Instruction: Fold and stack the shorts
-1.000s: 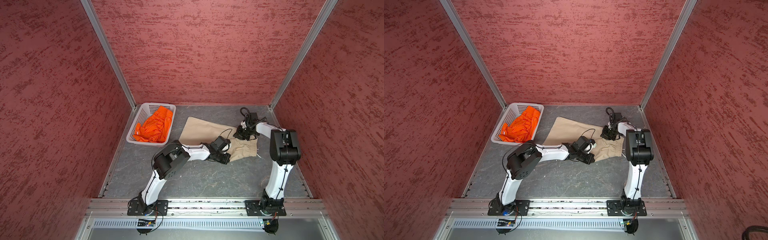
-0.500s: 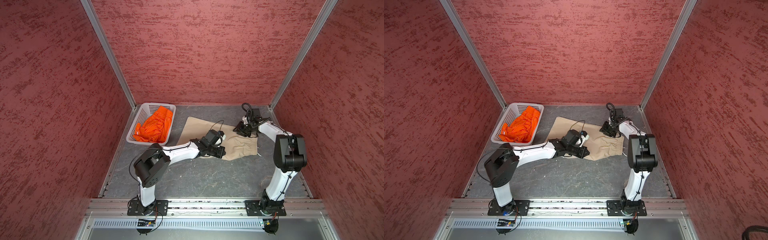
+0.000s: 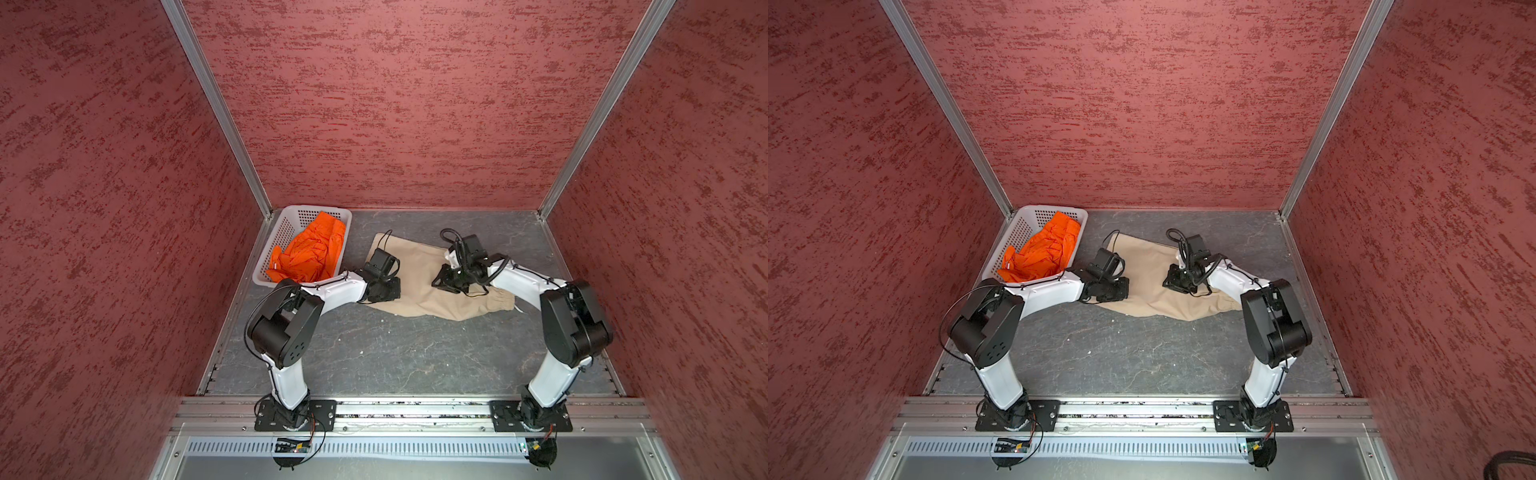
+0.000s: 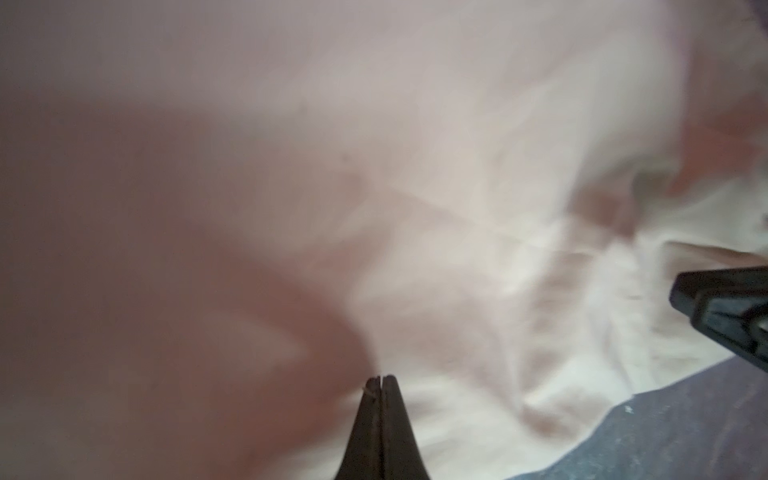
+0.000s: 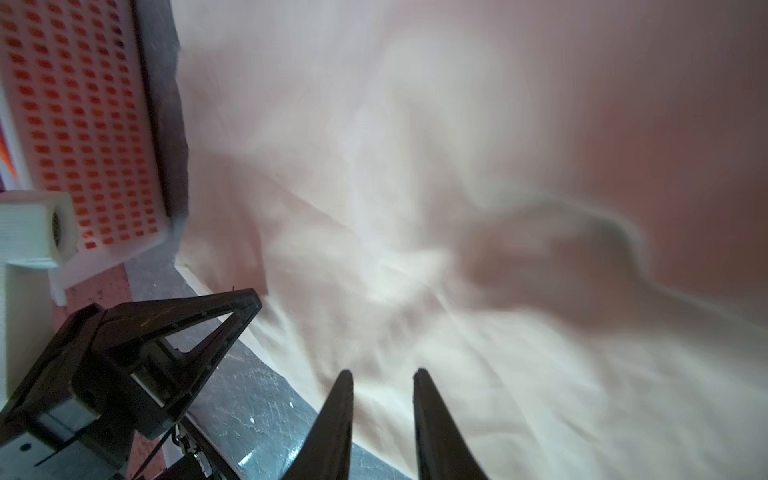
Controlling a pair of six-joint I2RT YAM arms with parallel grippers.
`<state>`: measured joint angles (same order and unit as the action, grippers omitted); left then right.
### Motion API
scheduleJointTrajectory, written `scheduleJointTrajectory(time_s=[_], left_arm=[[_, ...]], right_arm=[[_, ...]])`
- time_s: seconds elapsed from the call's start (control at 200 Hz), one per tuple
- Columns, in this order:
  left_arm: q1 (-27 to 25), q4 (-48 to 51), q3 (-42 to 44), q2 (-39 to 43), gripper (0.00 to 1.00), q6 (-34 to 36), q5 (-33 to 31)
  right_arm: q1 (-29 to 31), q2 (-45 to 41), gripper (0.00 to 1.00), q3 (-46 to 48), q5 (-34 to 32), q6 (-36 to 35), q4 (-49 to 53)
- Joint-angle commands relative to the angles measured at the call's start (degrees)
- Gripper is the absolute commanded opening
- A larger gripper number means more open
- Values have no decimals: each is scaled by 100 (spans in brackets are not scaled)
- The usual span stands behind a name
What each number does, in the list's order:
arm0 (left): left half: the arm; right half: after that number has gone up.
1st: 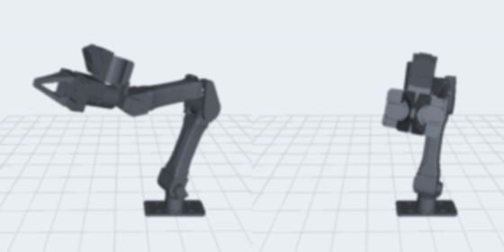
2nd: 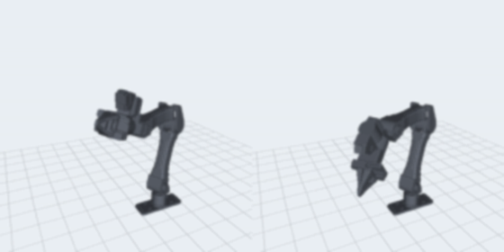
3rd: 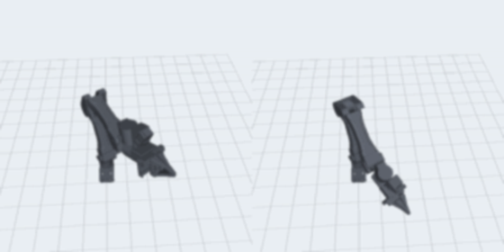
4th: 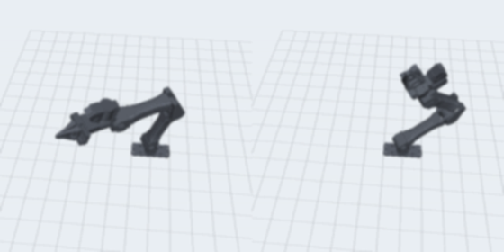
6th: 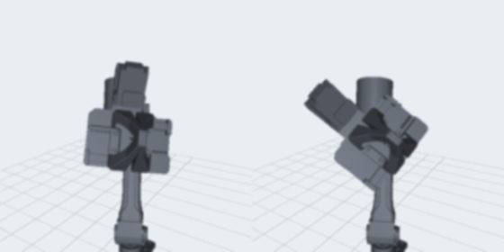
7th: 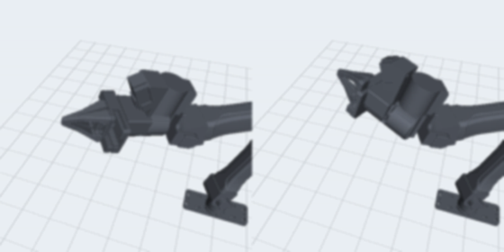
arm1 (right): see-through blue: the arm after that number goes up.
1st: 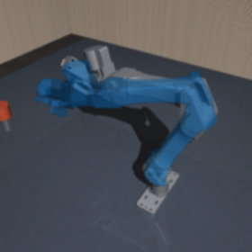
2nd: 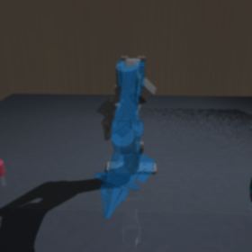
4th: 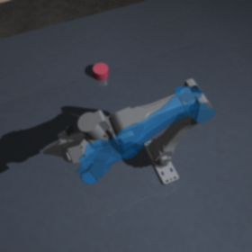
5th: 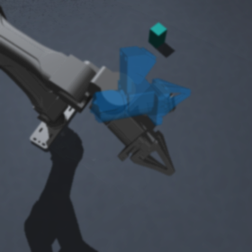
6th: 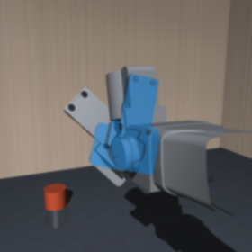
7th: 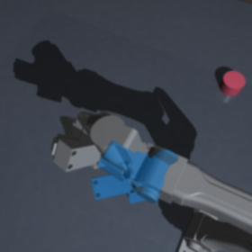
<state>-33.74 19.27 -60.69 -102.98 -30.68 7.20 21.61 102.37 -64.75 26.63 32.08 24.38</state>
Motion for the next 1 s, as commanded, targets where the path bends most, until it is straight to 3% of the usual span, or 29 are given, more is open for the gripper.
scheduleJointTrajectory(time_s=[0.0, 0.406, 0.631, 0.741, 0.862, 0.992], left_arm=[[-19, 360, 282, 170, 0, -233, -378], [-195, 432, 2114, 1278, 0, -1081, -758], [-684, 1046, 2376, 2361, 0, -1271, -1246], [-921, 1242, 2132, 2904, 19, -1056, -1592], [-1077, 789, 1865, 3247, 40, -394, -1695], [-1138, 166, 1255, 2936, 49, 634, -1296]], right_arm=[[167, 206, 27, 177, 15, 230, -474], [649, -68, 28, 1630, -4, 589, -888], [931, -872, 32, 1870, -187, 1002, -916], [920, -1459, 37, 1648, -511, 853, -486], [652, -1873, 40, 1104, -732, 478, 223], [-224, -2360, 42, 894, -530, 142, 497]])
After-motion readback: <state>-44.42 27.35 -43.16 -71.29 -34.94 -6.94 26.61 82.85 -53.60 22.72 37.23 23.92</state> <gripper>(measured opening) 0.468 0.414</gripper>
